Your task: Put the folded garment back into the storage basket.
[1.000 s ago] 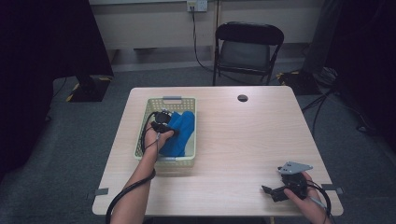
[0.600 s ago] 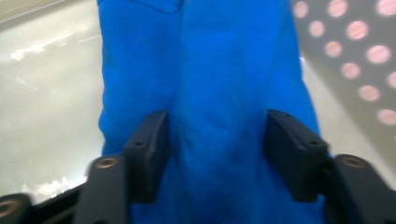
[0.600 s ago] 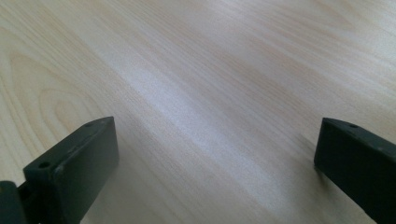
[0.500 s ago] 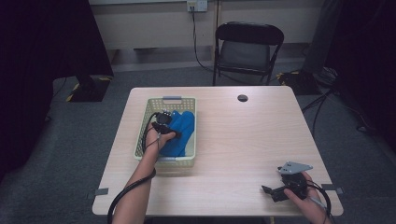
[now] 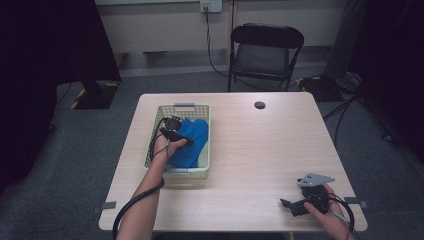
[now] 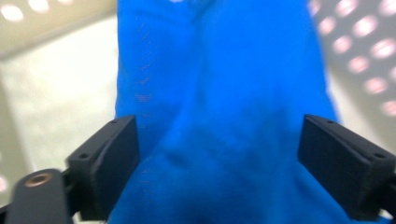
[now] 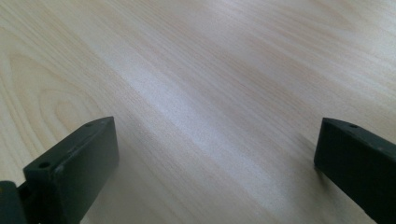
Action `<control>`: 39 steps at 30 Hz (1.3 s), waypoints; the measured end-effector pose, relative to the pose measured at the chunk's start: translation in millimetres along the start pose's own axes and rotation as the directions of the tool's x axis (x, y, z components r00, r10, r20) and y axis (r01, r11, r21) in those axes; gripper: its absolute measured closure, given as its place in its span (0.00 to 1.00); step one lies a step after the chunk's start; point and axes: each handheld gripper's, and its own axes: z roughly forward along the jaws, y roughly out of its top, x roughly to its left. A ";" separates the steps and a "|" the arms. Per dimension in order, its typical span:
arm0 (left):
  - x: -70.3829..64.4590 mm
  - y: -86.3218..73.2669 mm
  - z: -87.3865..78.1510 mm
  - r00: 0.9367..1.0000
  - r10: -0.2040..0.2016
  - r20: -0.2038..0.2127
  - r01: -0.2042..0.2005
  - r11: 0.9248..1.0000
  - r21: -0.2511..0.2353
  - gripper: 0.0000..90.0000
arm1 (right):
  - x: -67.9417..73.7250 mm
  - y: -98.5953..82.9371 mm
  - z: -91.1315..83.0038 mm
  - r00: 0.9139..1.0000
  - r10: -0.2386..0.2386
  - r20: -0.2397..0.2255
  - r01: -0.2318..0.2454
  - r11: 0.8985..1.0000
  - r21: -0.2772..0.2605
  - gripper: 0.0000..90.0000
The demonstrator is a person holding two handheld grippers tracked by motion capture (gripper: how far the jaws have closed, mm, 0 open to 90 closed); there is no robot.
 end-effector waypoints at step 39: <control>7.5 -10.7 20.7 1.000 -0.004 -0.026 0.004 1.000 -0.006 0.04 | 0.0 0.0 0.0 1.000 0.000 0.000 0.000 1.000 0.000 0.00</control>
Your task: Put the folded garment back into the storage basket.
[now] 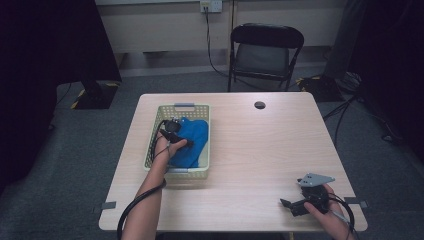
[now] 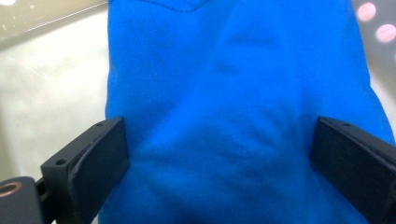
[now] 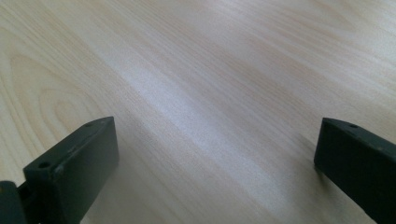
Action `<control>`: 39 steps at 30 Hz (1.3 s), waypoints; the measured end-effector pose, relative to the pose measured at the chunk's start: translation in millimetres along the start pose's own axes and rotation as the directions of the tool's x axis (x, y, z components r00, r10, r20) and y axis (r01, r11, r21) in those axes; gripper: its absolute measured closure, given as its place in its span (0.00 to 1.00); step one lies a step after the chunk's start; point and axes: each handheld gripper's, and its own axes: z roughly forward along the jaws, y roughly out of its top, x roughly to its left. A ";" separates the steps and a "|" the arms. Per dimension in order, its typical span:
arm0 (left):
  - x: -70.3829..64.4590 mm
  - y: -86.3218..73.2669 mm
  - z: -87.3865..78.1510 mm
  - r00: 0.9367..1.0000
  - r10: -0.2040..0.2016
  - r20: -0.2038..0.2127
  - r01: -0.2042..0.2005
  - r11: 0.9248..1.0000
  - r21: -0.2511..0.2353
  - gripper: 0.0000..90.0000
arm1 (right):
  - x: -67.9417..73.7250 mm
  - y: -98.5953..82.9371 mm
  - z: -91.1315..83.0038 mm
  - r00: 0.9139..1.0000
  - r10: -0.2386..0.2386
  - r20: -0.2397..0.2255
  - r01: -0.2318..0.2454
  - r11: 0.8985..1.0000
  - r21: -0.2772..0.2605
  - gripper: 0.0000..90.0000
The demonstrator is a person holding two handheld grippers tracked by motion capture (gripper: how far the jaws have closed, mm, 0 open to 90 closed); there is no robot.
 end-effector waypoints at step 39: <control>-6.2 9.9 -42.1 0.996 0.042 0.083 -0.037 0.997 -0.062 0.06 | 0.0 0.0 0.0 1.000 0.000 0.000 0.000 1.000 0.000 0.00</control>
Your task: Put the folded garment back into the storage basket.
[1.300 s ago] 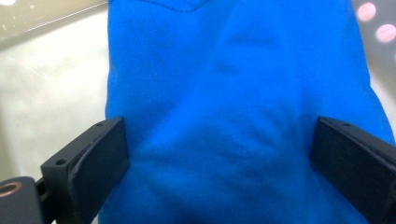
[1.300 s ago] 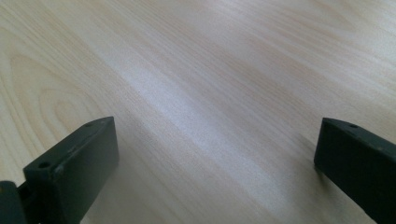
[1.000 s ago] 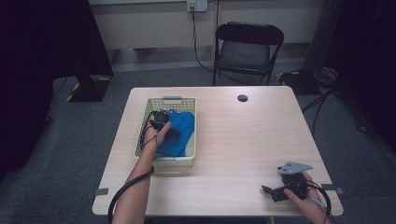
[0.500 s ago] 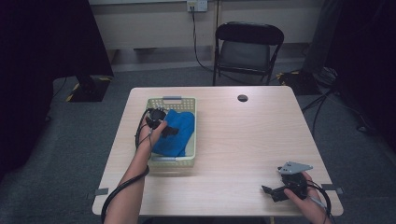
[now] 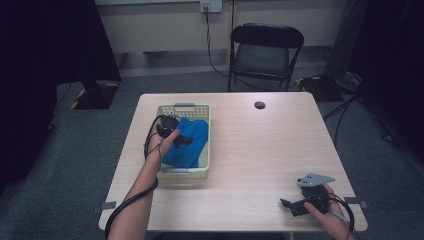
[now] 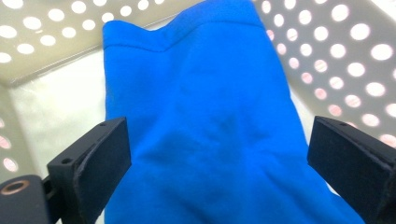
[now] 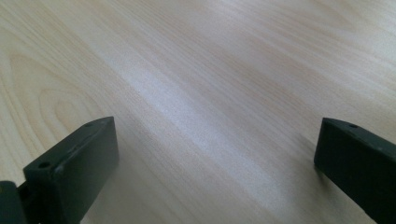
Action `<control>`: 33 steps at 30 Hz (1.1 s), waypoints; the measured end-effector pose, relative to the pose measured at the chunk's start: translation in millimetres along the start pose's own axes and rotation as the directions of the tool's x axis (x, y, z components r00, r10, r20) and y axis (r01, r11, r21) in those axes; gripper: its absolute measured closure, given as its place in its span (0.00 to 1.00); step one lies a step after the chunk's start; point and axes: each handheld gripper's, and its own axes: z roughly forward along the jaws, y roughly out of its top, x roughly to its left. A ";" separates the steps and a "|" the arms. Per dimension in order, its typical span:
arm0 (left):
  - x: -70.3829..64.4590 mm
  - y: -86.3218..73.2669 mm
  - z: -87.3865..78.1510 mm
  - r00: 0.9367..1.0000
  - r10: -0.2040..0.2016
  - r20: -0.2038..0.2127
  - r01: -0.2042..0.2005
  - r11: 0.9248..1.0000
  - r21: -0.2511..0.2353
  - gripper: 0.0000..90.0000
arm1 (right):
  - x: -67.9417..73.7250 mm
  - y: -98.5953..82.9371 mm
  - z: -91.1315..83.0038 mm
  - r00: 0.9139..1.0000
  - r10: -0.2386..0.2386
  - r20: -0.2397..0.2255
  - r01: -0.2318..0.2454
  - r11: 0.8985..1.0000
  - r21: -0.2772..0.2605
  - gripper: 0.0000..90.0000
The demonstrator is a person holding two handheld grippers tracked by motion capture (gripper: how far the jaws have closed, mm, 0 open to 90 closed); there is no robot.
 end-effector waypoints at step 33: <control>-14.4 -1.1 -29.5 0.996 0.049 0.080 -0.045 0.998 -0.048 0.06 | 0.0 0.0 0.0 1.000 0.000 0.000 0.000 1.000 0.000 0.00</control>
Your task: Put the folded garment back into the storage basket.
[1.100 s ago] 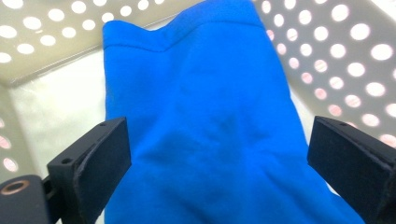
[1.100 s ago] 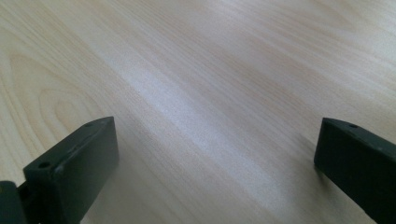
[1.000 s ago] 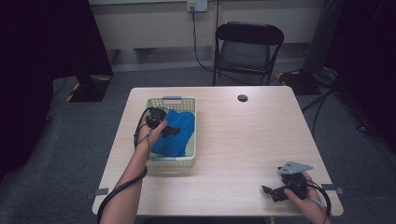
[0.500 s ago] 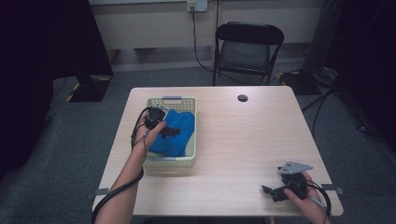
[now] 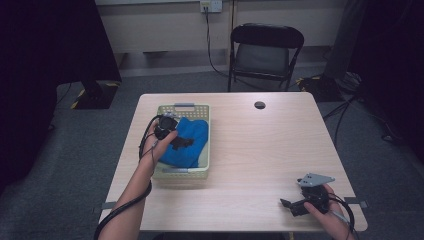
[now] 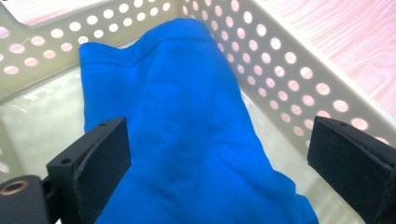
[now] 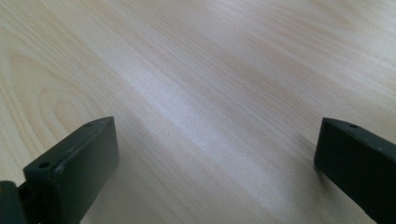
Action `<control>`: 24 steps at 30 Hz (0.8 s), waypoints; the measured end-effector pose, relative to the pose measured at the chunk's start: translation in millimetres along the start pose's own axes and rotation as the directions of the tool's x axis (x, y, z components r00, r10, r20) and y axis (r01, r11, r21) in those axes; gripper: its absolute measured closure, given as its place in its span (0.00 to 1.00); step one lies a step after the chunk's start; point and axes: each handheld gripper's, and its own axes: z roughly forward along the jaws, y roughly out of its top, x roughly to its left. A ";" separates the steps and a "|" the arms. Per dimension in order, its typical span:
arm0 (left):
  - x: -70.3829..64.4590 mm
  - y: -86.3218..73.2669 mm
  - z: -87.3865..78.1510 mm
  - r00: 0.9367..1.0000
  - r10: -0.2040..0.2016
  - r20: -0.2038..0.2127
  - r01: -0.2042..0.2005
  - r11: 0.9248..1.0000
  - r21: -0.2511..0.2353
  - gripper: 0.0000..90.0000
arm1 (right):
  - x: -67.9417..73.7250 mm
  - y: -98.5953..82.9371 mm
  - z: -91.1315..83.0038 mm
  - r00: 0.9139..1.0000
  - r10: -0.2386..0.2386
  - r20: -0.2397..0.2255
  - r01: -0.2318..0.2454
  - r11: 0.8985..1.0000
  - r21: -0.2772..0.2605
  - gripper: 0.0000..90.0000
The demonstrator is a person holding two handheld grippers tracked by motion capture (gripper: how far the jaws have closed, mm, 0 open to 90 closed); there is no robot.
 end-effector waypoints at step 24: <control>-11.7 -6.5 -19.5 0.998 0.047 0.040 -0.046 0.999 -0.022 0.06 | 0.0 0.0 0.0 1.000 0.000 0.000 0.000 1.000 0.000 0.00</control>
